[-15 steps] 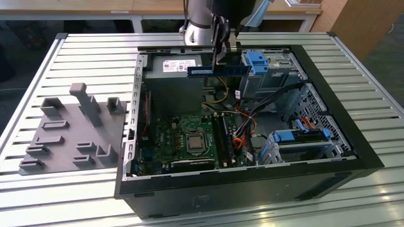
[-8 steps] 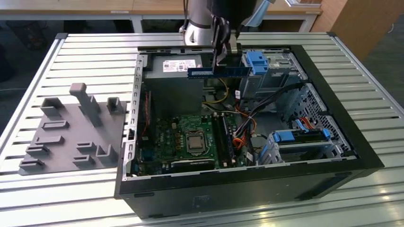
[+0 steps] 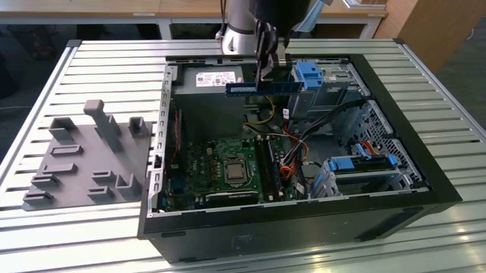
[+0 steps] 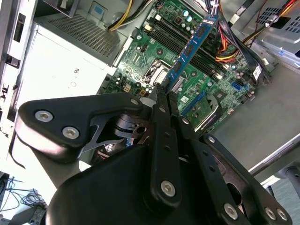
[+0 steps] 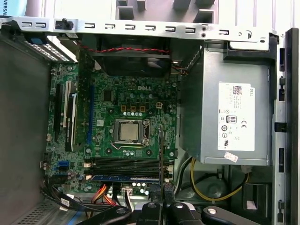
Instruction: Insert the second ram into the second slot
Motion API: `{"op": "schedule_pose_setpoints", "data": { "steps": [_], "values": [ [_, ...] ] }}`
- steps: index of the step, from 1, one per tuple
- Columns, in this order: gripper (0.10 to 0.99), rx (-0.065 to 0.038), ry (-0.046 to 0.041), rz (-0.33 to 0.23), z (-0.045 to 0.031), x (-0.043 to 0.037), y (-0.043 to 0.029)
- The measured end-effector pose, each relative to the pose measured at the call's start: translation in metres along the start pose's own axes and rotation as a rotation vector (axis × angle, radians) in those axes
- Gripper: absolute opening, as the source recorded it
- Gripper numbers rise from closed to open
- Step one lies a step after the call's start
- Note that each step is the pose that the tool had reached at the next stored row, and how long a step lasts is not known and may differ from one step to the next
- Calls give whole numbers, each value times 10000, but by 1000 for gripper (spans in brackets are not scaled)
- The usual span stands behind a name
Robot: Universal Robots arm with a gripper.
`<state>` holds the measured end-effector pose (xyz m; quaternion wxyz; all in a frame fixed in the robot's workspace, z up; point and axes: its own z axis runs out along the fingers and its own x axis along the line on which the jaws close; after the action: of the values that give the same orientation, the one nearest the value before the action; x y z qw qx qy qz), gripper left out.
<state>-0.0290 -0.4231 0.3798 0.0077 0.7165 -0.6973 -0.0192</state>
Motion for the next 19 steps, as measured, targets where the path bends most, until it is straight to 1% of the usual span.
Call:
{"op": "schedule_pose_setpoints", "data": {
  "steps": [10, 19],
  "values": [
    [133, 0, -1, 0, 0, 50, 1],
    [133, 1, -1, 0, 0, 75, 2]
  ]
}}
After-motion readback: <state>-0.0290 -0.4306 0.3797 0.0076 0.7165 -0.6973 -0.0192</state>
